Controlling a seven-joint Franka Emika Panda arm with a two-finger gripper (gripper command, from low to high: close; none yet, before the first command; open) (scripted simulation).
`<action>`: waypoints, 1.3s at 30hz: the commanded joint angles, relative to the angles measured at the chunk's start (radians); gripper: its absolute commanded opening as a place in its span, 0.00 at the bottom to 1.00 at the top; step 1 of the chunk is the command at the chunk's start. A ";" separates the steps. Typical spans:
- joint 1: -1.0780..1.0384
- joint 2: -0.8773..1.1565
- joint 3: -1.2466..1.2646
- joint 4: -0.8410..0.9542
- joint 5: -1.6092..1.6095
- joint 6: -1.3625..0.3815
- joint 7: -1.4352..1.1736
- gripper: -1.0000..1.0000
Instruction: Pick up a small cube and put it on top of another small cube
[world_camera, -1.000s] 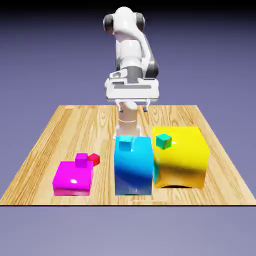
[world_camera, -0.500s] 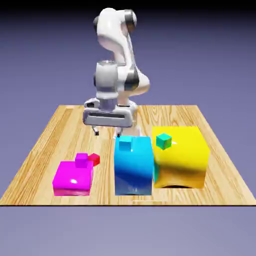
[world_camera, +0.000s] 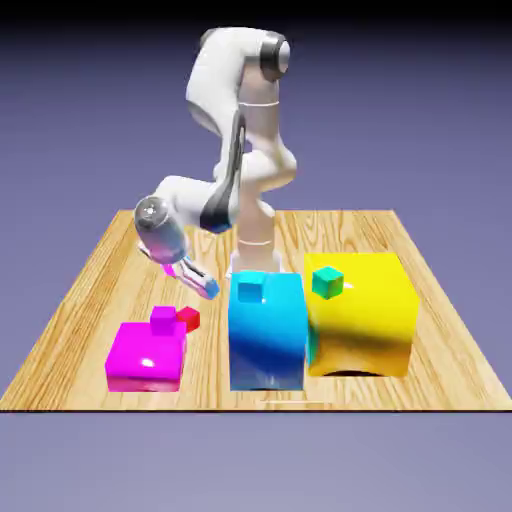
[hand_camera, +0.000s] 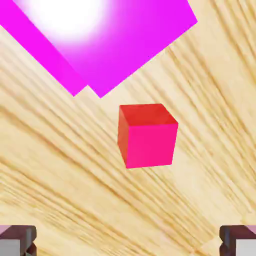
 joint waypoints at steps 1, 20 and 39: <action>0.000 0.033 -0.015 -0.004 0.044 -0.020 -0.003 0.50; -0.049 0.581 -0.203 -0.086 0.870 -0.358 -0.086 0.50; -0.164 0.951 -0.184 -0.205 1.603 -0.584 -0.198 0.50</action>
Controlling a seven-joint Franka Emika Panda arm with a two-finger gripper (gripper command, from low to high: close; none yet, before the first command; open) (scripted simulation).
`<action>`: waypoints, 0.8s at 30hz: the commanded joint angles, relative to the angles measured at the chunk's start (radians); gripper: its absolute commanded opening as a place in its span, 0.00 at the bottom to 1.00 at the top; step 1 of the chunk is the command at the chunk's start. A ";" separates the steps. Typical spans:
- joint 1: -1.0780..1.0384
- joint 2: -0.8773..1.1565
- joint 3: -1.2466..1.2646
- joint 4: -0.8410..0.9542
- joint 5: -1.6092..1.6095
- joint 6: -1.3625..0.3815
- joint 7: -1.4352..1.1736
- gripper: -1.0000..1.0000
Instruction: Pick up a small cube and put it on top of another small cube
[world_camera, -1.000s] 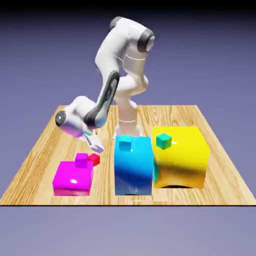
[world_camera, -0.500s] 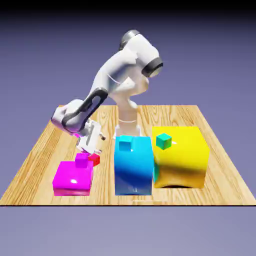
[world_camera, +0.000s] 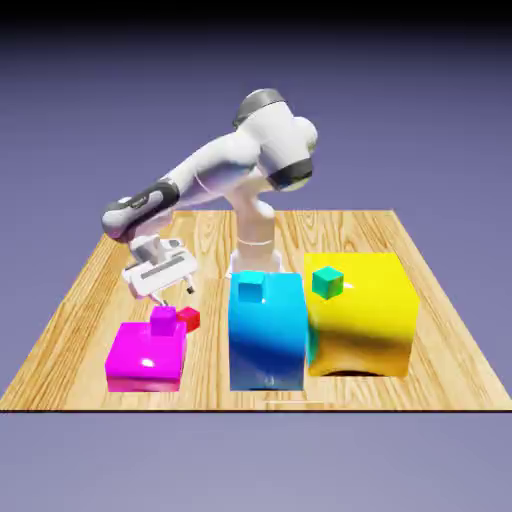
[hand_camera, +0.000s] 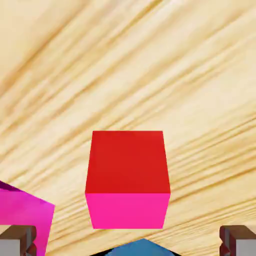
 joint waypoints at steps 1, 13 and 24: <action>0.012 0.034 0.024 0.001 0.044 -0.020 0.005 0.50; -0.039 -0.105 -0.069 -0.002 -0.129 0.060 -0.016 0.00; -0.013 -0.445 0.022 0.233 -0.562 0.189 -0.168 0.00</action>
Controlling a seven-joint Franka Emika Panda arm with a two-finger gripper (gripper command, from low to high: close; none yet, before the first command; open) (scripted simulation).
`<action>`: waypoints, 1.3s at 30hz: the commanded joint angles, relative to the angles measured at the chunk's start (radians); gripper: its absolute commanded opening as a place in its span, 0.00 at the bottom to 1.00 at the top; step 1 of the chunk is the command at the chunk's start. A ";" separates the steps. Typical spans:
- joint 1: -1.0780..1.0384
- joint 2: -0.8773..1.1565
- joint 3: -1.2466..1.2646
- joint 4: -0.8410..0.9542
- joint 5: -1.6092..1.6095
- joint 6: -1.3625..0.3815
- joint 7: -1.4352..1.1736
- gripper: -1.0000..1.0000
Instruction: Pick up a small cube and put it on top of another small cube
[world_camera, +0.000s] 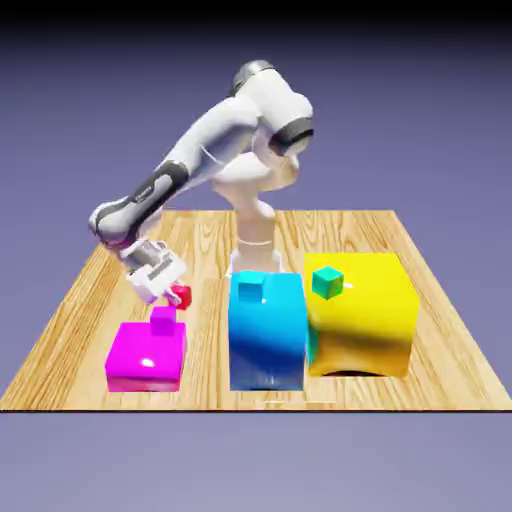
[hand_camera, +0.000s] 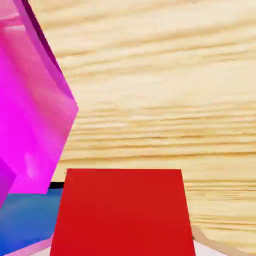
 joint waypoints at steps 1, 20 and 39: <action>-0.011 -0.035 0.030 0.022 -0.042 0.007 0.015 0.00; -0.346 -0.593 0.718 0.365 -0.594 0.064 0.489 0.00; -0.539 -0.634 1.016 0.344 -0.527 0.050 0.772 1.00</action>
